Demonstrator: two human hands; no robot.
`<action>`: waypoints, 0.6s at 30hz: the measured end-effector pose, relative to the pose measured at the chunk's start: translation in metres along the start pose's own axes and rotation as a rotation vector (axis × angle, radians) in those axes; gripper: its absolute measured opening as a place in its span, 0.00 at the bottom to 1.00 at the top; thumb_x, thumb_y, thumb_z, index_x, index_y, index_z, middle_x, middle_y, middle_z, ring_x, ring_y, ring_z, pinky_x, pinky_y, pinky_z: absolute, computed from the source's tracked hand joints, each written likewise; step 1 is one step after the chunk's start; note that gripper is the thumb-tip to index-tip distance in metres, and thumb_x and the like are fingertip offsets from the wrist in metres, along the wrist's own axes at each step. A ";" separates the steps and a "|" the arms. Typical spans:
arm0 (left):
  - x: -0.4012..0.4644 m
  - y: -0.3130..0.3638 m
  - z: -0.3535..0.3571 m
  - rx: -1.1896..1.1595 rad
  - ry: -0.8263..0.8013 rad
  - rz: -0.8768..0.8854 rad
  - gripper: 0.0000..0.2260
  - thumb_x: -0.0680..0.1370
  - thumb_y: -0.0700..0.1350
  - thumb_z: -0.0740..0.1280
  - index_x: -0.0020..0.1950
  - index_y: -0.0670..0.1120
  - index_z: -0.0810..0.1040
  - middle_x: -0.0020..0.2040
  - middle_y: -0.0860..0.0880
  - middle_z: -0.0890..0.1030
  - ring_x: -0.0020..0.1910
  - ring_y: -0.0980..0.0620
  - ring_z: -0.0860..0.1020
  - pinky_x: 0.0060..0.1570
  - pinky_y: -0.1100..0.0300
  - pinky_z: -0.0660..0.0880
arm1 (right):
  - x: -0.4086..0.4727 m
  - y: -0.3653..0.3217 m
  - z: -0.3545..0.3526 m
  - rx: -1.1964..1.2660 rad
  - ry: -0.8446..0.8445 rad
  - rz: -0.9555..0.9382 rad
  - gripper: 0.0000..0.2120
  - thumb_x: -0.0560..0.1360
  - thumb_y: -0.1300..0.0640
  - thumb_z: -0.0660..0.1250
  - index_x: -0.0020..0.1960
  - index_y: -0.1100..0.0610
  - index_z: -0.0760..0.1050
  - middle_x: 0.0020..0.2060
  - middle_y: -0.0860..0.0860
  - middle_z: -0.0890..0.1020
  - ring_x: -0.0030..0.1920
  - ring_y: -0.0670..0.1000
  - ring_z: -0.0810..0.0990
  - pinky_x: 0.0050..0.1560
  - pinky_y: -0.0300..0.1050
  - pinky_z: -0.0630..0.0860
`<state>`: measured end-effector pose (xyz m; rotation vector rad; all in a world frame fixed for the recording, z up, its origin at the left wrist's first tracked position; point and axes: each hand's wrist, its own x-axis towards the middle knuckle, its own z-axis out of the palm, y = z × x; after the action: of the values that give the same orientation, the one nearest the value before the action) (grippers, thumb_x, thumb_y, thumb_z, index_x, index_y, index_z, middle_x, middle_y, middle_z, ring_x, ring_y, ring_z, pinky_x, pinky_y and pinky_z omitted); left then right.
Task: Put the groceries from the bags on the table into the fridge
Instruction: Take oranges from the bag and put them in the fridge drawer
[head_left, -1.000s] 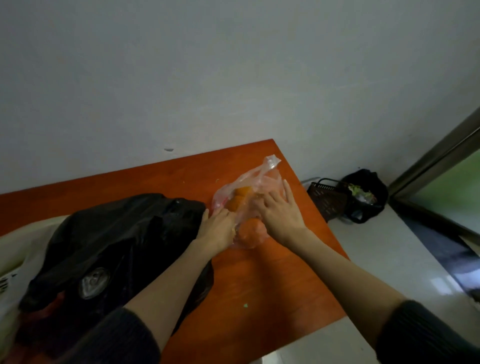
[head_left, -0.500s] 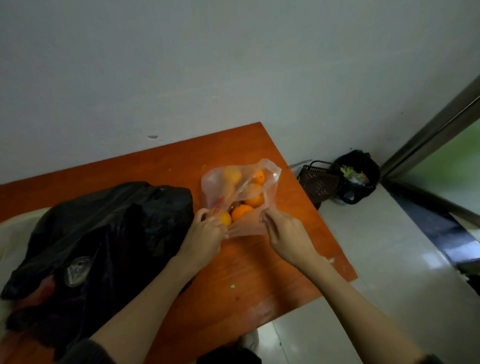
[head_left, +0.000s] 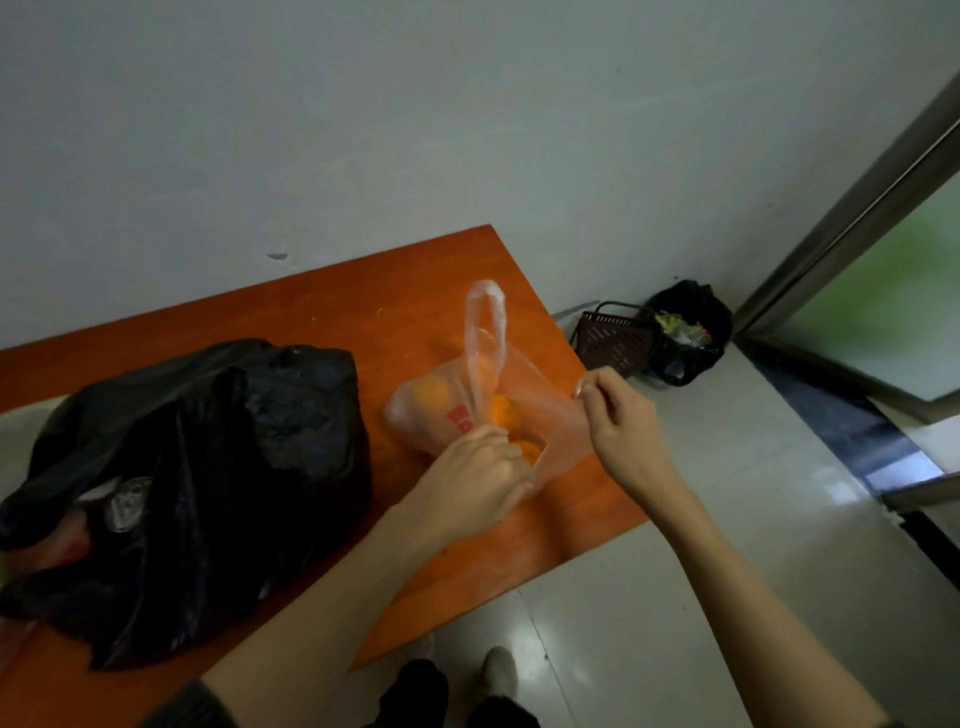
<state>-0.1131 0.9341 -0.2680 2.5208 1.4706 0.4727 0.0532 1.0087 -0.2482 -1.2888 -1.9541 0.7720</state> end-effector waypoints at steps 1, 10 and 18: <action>0.006 0.008 0.000 -0.007 -0.004 -0.017 0.03 0.72 0.43 0.70 0.41 0.46 0.82 0.35 0.50 0.80 0.38 0.49 0.78 0.48 0.56 0.75 | 0.002 -0.001 -0.007 0.009 0.002 -0.002 0.10 0.77 0.65 0.59 0.40 0.54 0.70 0.28 0.45 0.71 0.29 0.43 0.70 0.32 0.34 0.63; 0.016 0.024 0.017 0.147 -0.191 -0.108 0.16 0.69 0.55 0.66 0.54 0.50 0.79 0.46 0.51 0.79 0.49 0.49 0.78 0.48 0.55 0.72 | -0.021 0.023 -0.040 -0.065 -0.076 0.041 0.08 0.76 0.63 0.61 0.38 0.56 0.71 0.32 0.49 0.74 0.33 0.47 0.71 0.34 0.32 0.64; -0.019 -0.018 0.001 0.432 -0.528 -0.268 0.21 0.72 0.56 0.67 0.64 0.51 0.74 0.62 0.49 0.74 0.62 0.44 0.68 0.58 0.47 0.63 | -0.052 0.035 -0.002 -0.687 -0.477 -0.057 0.22 0.76 0.39 0.55 0.53 0.52 0.80 0.46 0.55 0.78 0.49 0.56 0.75 0.47 0.47 0.66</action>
<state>-0.1359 0.9266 -0.2785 2.3926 1.7702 -0.5676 0.0892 0.9727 -0.2848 -1.5087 -2.7869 0.4015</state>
